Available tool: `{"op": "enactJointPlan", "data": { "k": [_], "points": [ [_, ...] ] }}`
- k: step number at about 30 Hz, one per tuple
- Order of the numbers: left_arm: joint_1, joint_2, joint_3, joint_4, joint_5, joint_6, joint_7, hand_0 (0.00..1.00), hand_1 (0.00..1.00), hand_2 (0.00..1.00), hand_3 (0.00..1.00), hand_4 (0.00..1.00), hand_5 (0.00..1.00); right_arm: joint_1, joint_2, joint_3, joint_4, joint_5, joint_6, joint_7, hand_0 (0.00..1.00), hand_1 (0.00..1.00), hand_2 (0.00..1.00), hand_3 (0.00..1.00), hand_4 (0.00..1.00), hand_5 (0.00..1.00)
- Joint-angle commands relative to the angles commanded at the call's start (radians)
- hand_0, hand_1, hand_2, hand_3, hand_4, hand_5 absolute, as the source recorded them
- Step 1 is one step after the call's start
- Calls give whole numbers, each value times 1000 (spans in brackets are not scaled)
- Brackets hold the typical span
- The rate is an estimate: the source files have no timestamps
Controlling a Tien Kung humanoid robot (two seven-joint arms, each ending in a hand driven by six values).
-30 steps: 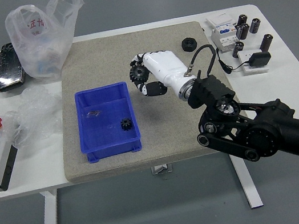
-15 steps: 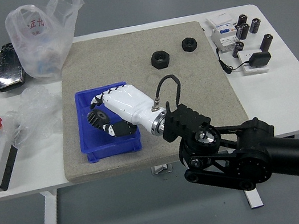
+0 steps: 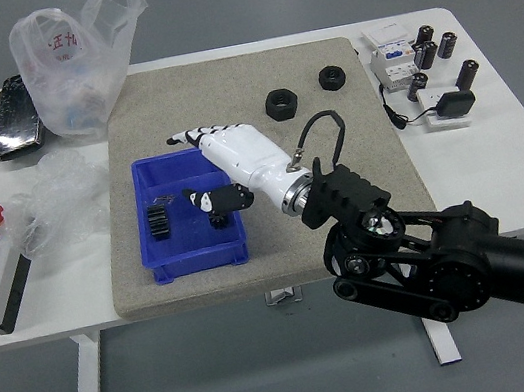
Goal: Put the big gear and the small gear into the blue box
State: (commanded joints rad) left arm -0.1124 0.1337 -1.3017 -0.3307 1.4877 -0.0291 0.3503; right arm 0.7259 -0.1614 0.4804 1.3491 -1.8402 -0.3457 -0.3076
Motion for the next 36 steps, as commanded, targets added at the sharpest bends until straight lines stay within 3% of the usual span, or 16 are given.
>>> {"op": "enactJointPlan", "data": {
  "k": [2,3,10,15,18,20,21,25,36],
  "points": [
    [1,0,3,1,-3,1,-2,784,679,624,758,780,802,-28,-26,51,18,26,-13,23,675,771,814,809,675,363],
    [1,0,5,1,-6,1,-3,783,678,624,758,780,801,-44,-40,81,27,45,-20,37,668,745,780,748,680,378],
    [4,-1,11,4,-15,5,-9,783,678,624,758,779,801,-188,-133,301,52,217,-57,186,666,738,771,735,685,379],
    [2,-4,22,10,-24,5,-20,783,678,624,758,782,795,-295,-174,438,60,371,-39,299,669,728,762,723,691,386],
    [-7,-2,61,20,-57,5,-45,783,678,624,758,782,795,-368,-200,513,81,488,-1,379,669,728,762,723,691,386],
    [-16,-1,90,27,-83,7,-64,783,678,624,758,782,795,-412,-210,555,96,560,28,426,669,728,762,723,691,386],
    [-22,0,105,30,-97,8,-73,783,677,625,758,783,783,-437,-214,580,101,602,42,452,662,699,706,694,709,408],
    [-37,3,144,38,-128,7,-95,783,677,625,758,783,783,-496,-220,653,98,760,74,528,662,699,706,694,709,408],
    [-53,14,199,46,-175,3,-115,781,676,625,757,786,767,-519,-221,723,91,1037,123,591,655,681,695,687,721,418]
  ]
}}
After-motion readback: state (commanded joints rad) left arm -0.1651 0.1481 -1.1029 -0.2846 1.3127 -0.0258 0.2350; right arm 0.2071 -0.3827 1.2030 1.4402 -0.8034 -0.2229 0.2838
